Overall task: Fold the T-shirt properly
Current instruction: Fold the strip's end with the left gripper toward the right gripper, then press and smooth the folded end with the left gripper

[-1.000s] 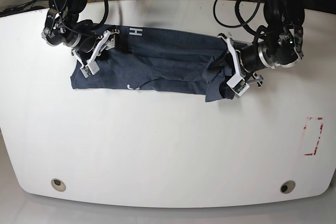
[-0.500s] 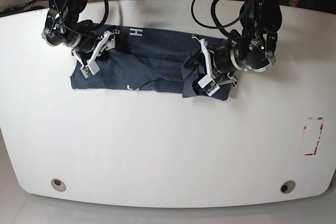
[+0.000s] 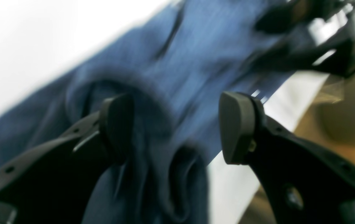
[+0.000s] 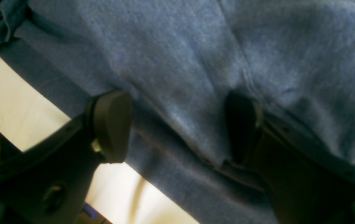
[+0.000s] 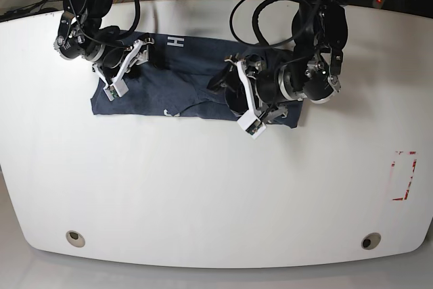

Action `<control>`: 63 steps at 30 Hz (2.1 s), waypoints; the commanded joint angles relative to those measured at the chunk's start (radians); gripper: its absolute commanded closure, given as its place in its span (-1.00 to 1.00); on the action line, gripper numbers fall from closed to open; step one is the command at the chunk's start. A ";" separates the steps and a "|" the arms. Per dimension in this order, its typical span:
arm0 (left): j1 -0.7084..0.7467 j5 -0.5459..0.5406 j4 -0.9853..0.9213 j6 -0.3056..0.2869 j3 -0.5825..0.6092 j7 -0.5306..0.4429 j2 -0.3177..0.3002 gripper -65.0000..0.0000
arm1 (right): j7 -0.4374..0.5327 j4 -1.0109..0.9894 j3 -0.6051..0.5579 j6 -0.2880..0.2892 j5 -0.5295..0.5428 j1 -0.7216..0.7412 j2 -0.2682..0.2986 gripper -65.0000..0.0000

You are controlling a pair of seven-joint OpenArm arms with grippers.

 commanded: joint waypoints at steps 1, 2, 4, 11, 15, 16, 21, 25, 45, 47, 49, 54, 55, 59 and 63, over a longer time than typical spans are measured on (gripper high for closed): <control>-0.025 -0.033 0.069 0.017 -0.020 -0.014 0.003 -0.24 | -0.011 0.009 0.002 -0.002 -0.005 0.005 0.008 -0.41; -0.025 -0.033 0.082 0.020 -0.034 -0.012 0.001 -0.24 | -0.011 0.009 0.002 -0.002 -0.005 0.005 0.008 -0.41; -0.025 -0.033 0.102 0.022 -0.075 -0.012 -0.003 -0.24 | -0.011 0.009 0.002 -0.002 -0.005 0.006 0.008 -0.41; -0.019 -0.030 0.139 0.020 -0.141 -0.009 -0.152 -0.23 | -0.011 0.043 0.002 -0.002 0.023 0.014 0.008 -0.41; 0.027 -0.030 0.136 0.020 -0.187 -0.009 -0.230 -0.23 | -0.011 0.040 0.003 -0.002 0.044 0.025 0.009 -0.41; 0.033 -0.030 0.136 0.020 -0.189 -0.009 -0.241 -0.22 | -0.011 0.040 0.003 -0.002 0.043 0.029 0.009 -0.41; 0.053 -0.028 0.133 0.020 -0.164 -0.009 -0.270 -0.20 | -0.011 0.039 0.003 -0.002 0.046 0.038 0.011 -0.41; 0.044 0.051 0.124 0.020 -0.049 -0.009 -0.275 0.05 | -0.011 0.039 0.003 -0.002 0.047 0.040 0.009 -0.41; -0.132 0.206 -0.008 0.019 0.387 -0.010 -0.078 0.11 | -0.011 0.037 0.003 -0.002 0.041 0.041 0.009 -0.41; -0.148 0.206 -0.007 0.019 0.385 -0.010 -0.057 0.11 | -0.011 0.037 0.003 -0.002 0.041 0.041 0.009 -0.41; -0.164 0.205 0.006 0.019 0.362 -0.009 -0.049 0.11 | -0.011 0.037 0.003 -0.002 0.041 0.041 0.009 -0.41; -0.168 0.205 0.059 0.019 0.246 -0.009 -0.077 0.11 | -0.011 0.037 0.006 -0.002 0.041 0.043 0.009 -0.41; -0.168 0.202 0.062 0.019 0.224 -0.009 -0.095 0.10 | -0.011 0.037 0.006 -0.002 0.041 0.043 0.009 -0.41; -0.166 0.202 0.056 0.020 0.197 -0.007 -0.147 0.09 | -0.011 0.039 0.006 -0.002 0.049 0.044 0.009 -0.41; -0.135 0.205 0.058 0.023 0.206 -0.007 -0.169 -0.12 | -0.011 0.039 0.003 -0.002 0.049 0.044 0.009 -0.41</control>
